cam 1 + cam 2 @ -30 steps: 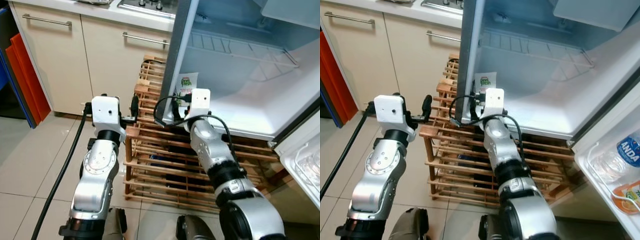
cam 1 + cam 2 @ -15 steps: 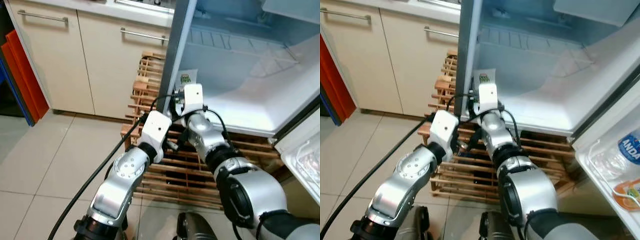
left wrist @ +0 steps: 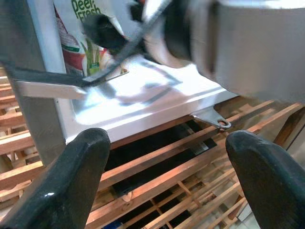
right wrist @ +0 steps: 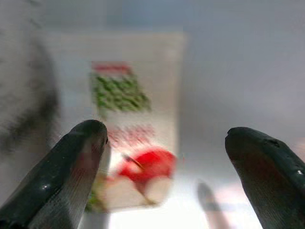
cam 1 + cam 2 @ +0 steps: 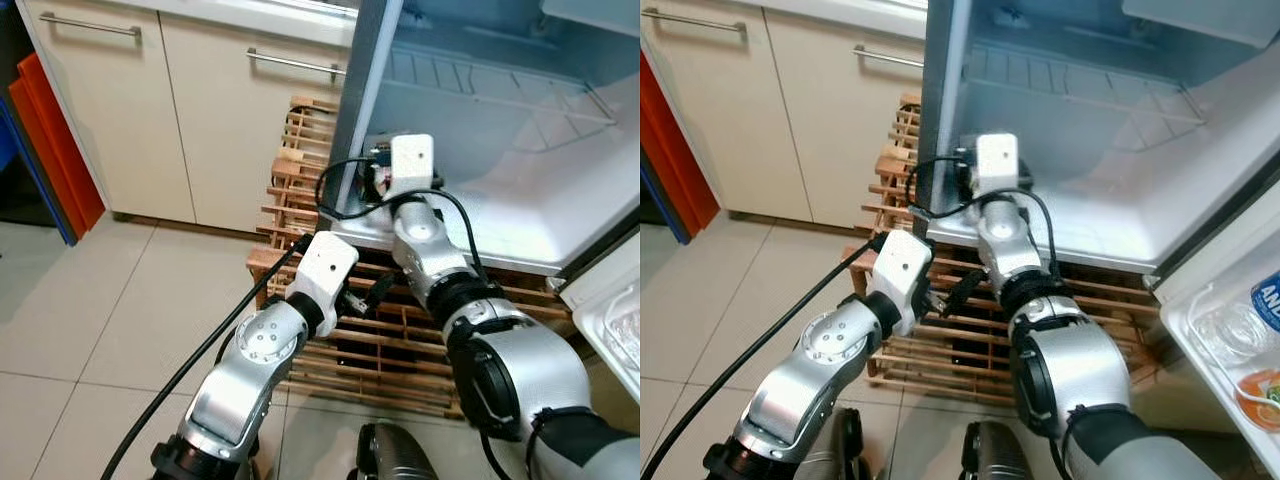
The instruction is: Restocking fridge
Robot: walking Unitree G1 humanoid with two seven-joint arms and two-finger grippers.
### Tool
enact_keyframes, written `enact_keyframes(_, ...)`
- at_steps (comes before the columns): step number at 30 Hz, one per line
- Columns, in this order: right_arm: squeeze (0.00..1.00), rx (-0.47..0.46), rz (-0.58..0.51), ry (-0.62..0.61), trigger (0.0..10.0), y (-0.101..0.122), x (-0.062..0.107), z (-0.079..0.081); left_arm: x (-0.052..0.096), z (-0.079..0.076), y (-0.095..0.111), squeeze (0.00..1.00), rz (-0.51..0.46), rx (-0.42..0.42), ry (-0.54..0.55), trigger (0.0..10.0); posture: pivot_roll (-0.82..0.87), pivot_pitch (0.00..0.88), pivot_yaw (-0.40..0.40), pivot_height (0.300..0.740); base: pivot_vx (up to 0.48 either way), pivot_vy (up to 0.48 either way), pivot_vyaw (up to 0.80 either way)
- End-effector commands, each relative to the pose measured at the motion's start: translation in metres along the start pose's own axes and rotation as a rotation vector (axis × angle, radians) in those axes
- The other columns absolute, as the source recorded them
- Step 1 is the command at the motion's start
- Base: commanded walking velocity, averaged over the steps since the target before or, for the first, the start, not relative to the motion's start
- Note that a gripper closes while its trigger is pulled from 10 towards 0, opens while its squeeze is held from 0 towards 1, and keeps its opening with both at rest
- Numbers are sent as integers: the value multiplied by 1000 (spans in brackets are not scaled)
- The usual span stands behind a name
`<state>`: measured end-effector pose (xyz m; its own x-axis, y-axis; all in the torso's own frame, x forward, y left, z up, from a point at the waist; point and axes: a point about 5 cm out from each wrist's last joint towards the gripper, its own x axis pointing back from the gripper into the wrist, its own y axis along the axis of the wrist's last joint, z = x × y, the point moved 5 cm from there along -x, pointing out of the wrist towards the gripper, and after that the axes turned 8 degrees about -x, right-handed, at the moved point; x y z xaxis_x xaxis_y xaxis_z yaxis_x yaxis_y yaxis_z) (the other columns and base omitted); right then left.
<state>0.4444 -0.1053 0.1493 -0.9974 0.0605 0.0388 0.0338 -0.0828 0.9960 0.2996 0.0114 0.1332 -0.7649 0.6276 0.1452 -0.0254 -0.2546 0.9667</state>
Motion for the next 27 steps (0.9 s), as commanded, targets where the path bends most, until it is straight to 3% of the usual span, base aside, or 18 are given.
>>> enact_keyframes(1, 0, -26, -33, -43, 10000, 1, 2, -14, 0, -6, 2, 0, -5, -3, -30, 10000, 27, 79, -120, 661, 0, 0, 0)
enact_keyframes(8, 0, -50, -98, 10, 10000, -12, 32, -12, -3, 0, 0, 0, -2, -16, -27, 10000, -12, 51, -114, 661, 0, 0, 0)
enact_keyframes(10, 0, -44, -86, 11, 10000, -17, 34, -13, -4, 0, 0, 0, -3, -18, -28, 10000, -19, 40, -112, 661, 0, 0, 0)
enact_keyframes(19, 0, 49, 49, 35, 10000, -22, 11, -12, -6, 0, 2, 0, -12, -28, -38, 10000, 2, 26, -112, 661, 0, 0, 0)
enact_keyframes(27, 0, 139, 115, 40, 10000, -26, 6, -2, 1, 6, 3, 0, -3, 4, 1, 10000, 44, 48, -130, 661, 0, 0, 0)
